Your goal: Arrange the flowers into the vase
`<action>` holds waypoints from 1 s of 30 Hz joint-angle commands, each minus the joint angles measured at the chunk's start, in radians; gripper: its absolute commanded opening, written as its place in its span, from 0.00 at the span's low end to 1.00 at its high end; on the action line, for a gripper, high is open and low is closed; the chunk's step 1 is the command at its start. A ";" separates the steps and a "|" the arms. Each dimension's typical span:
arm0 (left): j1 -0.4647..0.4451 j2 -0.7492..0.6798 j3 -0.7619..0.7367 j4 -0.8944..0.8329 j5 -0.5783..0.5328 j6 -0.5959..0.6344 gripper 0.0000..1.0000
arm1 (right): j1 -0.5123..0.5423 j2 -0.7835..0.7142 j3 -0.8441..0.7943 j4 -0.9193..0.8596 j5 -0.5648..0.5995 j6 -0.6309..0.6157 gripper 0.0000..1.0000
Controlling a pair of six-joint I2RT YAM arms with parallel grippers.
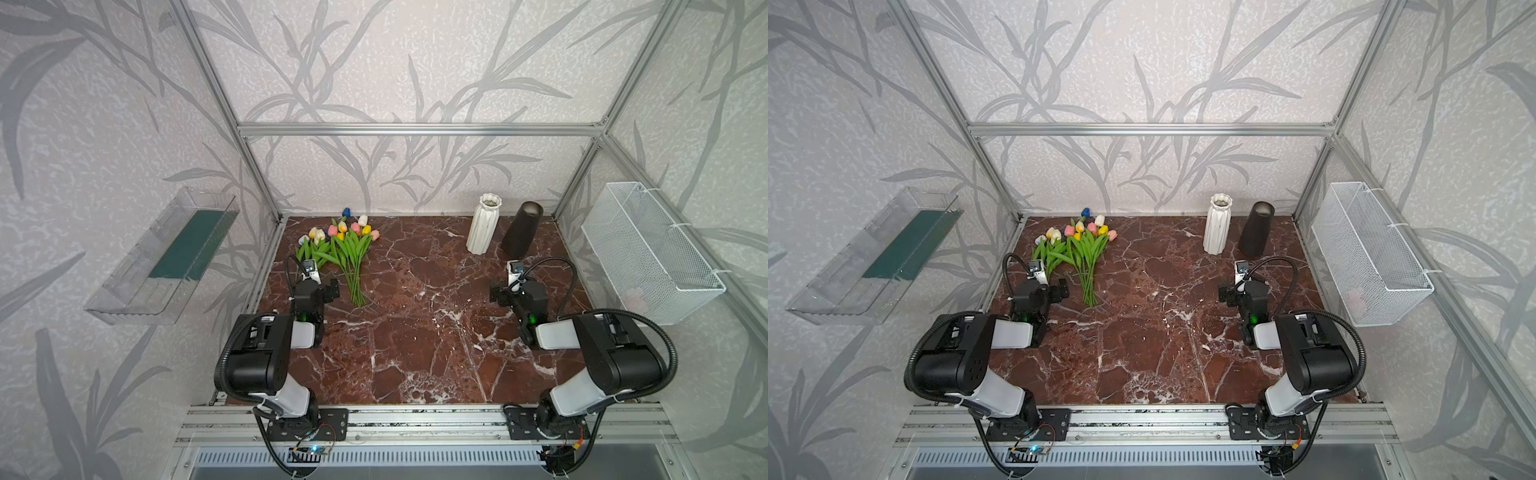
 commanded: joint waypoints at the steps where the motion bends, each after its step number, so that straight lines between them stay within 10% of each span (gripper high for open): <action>1: 0.005 -0.010 -0.002 0.007 0.004 -0.012 0.98 | -0.003 -0.002 0.008 0.020 -0.008 -0.002 0.99; 23: 0.003 -0.014 -0.008 0.022 0.006 -0.009 0.99 | -0.010 -0.006 0.007 0.023 -0.011 0.005 0.99; 30: -0.102 -0.451 -0.007 -0.256 -0.061 0.043 0.99 | 0.010 -0.450 0.021 -0.309 0.099 0.096 0.99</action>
